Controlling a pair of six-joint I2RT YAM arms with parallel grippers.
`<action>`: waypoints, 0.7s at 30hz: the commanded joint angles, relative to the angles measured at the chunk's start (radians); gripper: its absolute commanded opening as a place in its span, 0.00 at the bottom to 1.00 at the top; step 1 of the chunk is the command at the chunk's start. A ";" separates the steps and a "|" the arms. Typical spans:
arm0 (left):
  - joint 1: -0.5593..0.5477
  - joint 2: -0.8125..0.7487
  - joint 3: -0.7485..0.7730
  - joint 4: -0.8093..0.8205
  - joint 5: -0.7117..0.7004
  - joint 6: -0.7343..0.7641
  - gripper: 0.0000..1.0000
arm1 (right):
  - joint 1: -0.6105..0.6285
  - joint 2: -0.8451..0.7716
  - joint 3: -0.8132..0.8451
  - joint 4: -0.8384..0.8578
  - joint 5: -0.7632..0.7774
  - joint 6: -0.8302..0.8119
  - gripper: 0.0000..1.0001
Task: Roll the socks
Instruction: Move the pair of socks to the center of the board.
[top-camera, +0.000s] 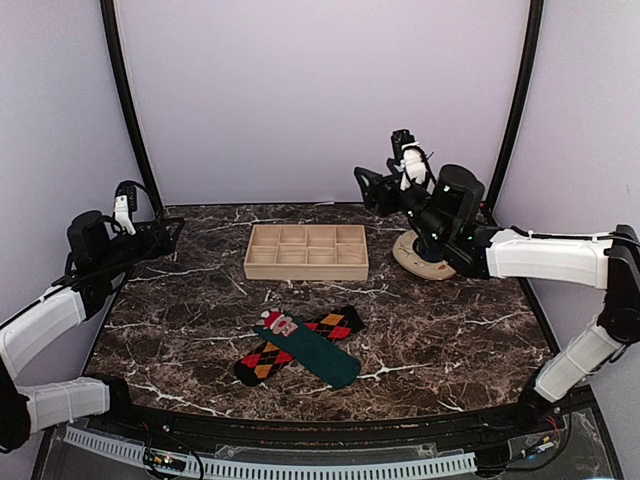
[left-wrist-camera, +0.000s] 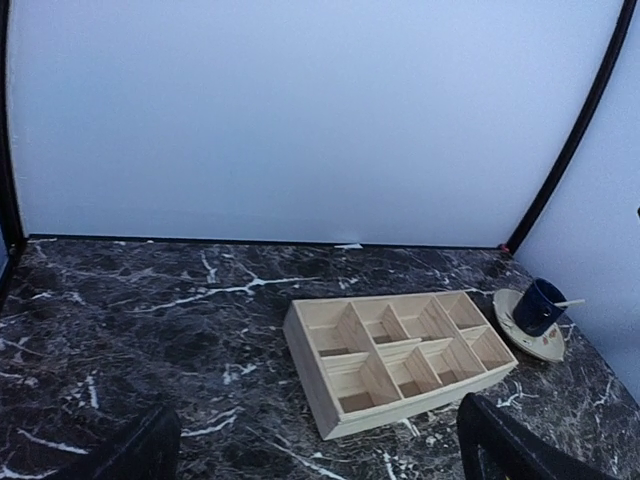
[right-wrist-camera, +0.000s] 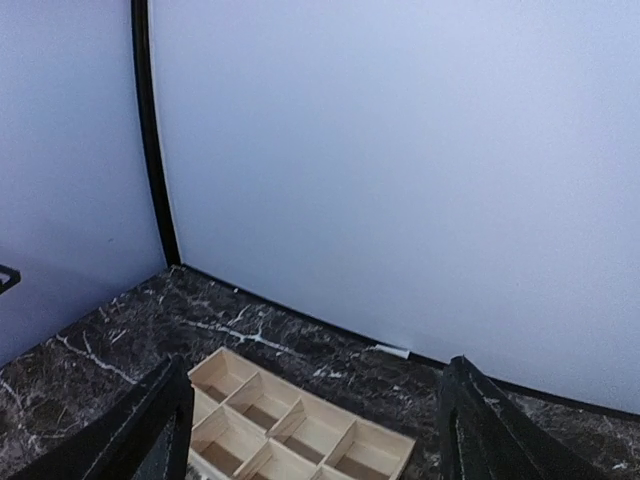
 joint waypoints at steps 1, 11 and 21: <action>-0.168 0.055 0.097 -0.111 -0.112 0.088 0.99 | 0.100 -0.001 0.022 -0.262 0.165 0.066 0.82; -0.521 0.158 0.096 -0.308 -0.287 0.012 0.98 | 0.353 -0.019 -0.122 -0.570 0.333 0.360 0.83; -0.737 0.452 0.264 -0.518 -0.371 -0.059 0.82 | 0.448 0.030 -0.185 -0.635 0.309 0.551 0.84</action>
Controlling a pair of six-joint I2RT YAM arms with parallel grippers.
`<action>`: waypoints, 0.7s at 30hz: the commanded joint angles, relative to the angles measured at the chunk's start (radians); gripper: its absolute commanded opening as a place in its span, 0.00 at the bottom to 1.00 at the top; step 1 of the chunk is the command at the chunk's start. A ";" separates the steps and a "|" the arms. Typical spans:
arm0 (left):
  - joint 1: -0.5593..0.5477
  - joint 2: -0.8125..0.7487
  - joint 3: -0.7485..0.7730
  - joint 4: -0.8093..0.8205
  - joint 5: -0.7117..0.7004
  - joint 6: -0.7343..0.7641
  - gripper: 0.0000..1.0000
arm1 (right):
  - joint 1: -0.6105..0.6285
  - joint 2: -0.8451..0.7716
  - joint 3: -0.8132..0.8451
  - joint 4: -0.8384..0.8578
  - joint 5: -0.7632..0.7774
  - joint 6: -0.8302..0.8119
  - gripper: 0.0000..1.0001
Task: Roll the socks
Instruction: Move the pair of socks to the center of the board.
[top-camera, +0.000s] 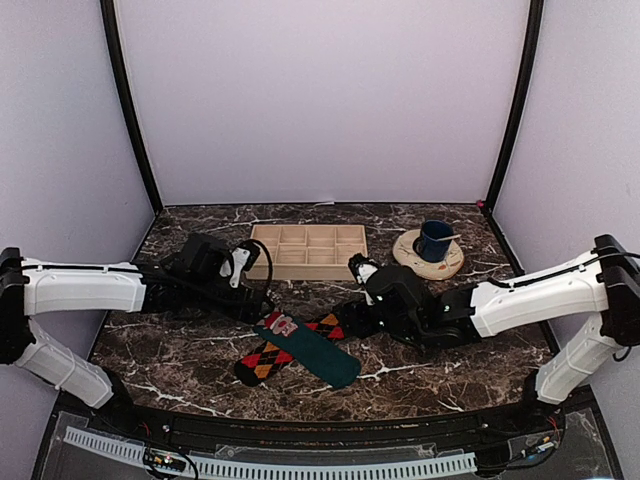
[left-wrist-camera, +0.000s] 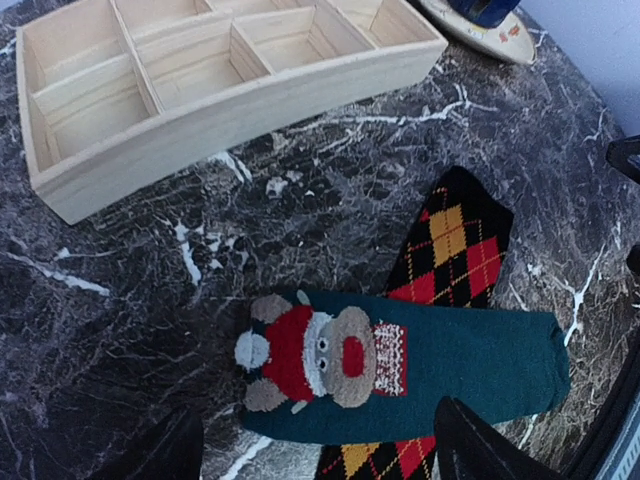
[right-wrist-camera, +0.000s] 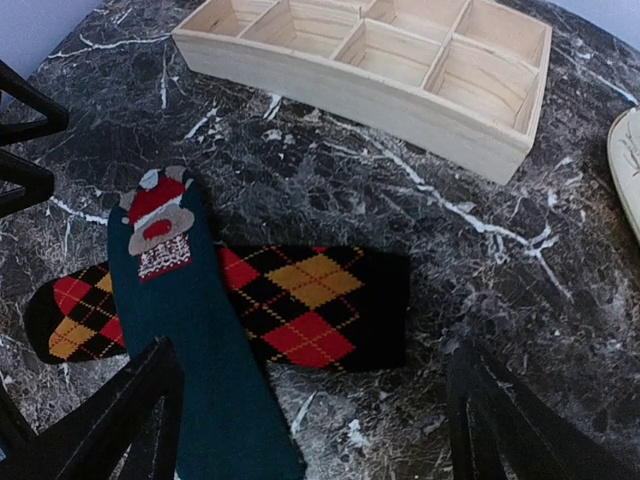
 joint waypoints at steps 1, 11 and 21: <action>-0.041 0.087 0.092 -0.132 -0.060 -0.045 0.82 | 0.037 0.041 0.000 -0.033 0.015 0.107 0.84; -0.041 0.211 0.111 -0.092 -0.098 -0.089 0.74 | 0.038 0.127 0.029 -0.025 -0.004 0.111 0.85; -0.040 0.321 0.141 -0.060 -0.071 -0.113 0.63 | 0.017 0.160 0.060 -0.005 -0.035 0.093 0.83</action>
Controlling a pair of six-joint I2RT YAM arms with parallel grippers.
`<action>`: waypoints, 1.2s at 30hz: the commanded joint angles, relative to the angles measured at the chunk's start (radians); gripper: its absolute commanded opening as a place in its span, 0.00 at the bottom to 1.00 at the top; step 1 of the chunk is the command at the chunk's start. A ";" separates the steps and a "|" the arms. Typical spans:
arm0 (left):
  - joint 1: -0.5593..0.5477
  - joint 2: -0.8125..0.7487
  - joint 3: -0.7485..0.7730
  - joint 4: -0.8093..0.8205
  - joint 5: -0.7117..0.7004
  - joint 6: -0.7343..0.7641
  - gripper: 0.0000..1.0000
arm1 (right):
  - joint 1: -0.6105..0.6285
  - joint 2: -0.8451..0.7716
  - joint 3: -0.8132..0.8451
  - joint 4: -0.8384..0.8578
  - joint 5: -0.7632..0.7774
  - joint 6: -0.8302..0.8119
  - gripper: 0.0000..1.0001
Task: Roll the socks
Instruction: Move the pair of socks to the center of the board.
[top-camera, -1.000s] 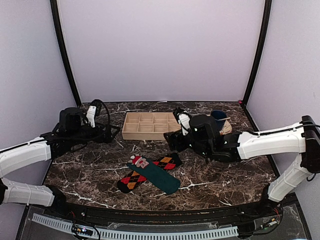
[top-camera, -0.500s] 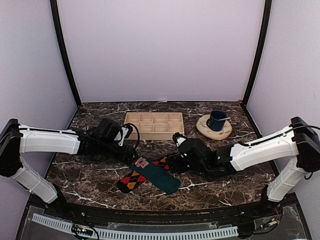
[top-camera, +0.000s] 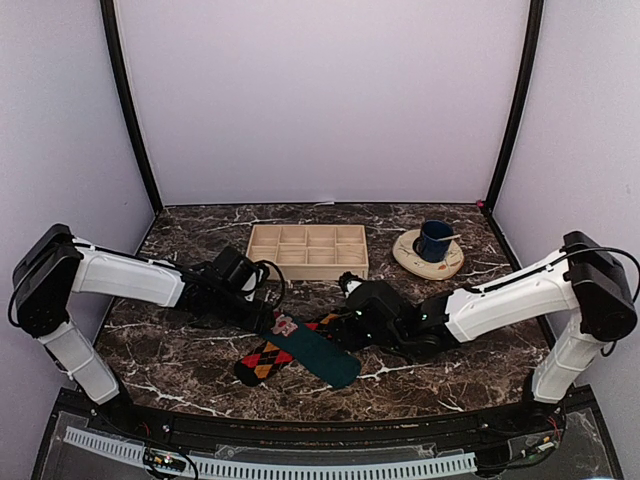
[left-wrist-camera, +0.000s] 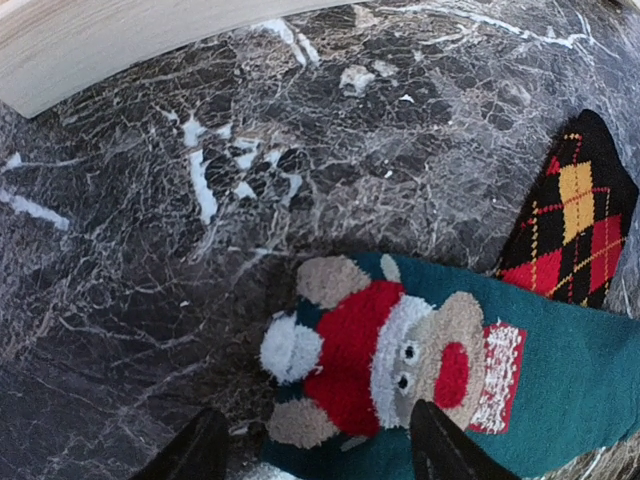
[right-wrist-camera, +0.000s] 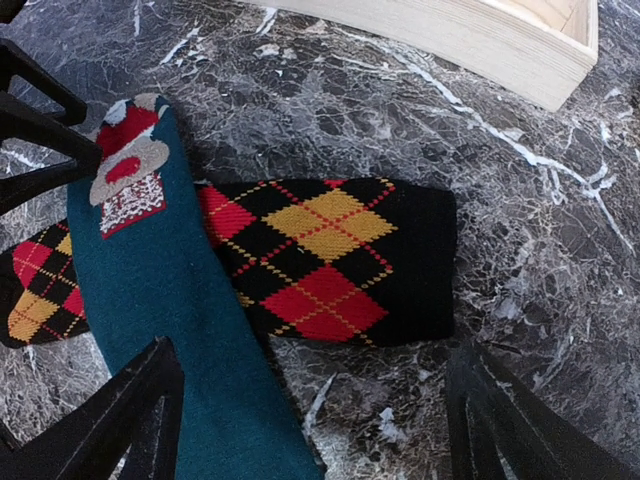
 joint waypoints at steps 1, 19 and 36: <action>-0.001 0.031 0.040 0.016 0.012 -0.015 0.60 | -0.014 0.010 0.034 0.033 -0.023 -0.006 0.83; 0.021 0.100 0.066 0.019 0.046 -0.017 0.10 | -0.072 0.127 0.159 0.034 -0.127 -0.053 0.66; 0.025 0.012 0.107 -0.010 0.068 -0.019 0.00 | -0.161 0.277 0.146 0.103 -0.224 0.025 0.13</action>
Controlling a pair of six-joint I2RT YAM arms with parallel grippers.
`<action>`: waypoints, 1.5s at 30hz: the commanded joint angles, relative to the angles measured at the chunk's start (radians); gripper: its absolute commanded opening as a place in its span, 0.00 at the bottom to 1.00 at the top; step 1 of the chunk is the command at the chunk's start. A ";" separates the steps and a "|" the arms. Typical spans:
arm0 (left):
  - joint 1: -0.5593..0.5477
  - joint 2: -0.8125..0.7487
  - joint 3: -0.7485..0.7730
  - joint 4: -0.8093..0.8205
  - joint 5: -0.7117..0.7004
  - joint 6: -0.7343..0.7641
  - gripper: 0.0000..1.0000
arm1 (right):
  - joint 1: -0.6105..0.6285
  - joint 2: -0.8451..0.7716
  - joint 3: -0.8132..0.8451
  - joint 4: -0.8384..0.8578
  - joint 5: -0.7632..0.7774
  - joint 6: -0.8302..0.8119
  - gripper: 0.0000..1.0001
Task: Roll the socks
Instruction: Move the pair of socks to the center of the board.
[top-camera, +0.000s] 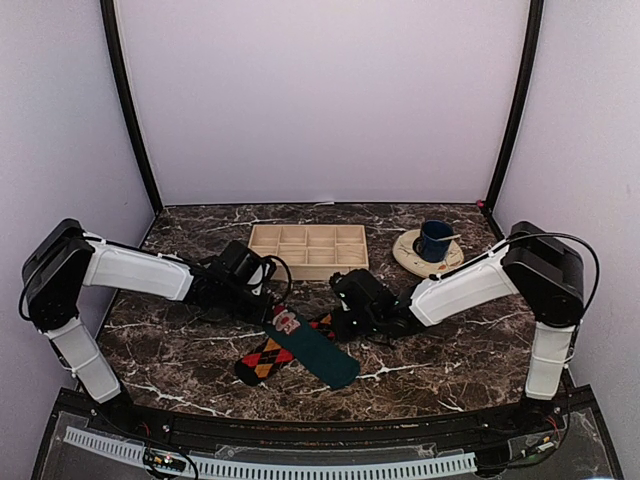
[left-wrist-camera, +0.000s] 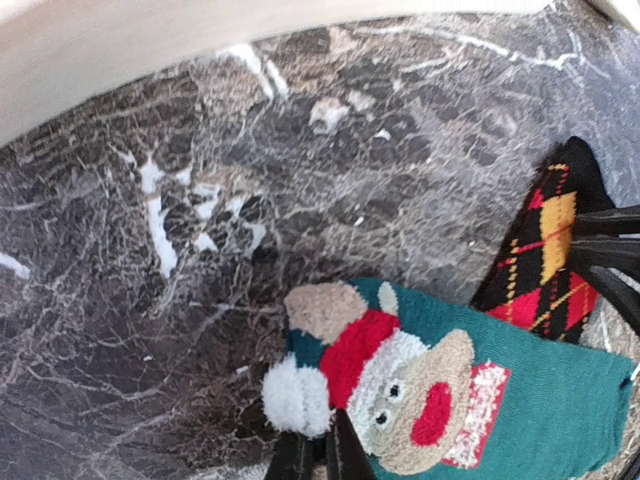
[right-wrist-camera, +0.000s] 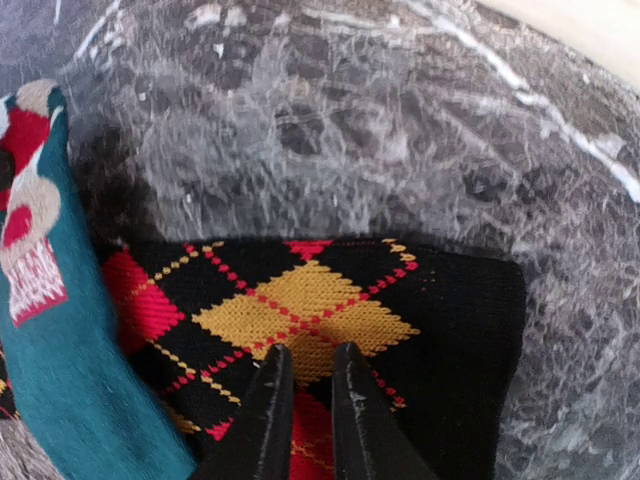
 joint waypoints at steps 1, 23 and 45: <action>0.007 -0.083 0.043 -0.038 -0.003 0.001 0.00 | -0.024 0.023 0.003 0.047 -0.023 0.036 0.12; 0.242 -0.352 -0.035 -0.365 -0.299 -0.081 0.00 | -0.056 -0.157 -0.220 0.054 0.019 0.211 0.06; 0.371 -0.433 -0.141 -0.554 -0.344 -0.266 0.31 | 0.105 -0.310 -0.381 0.023 0.057 0.315 0.05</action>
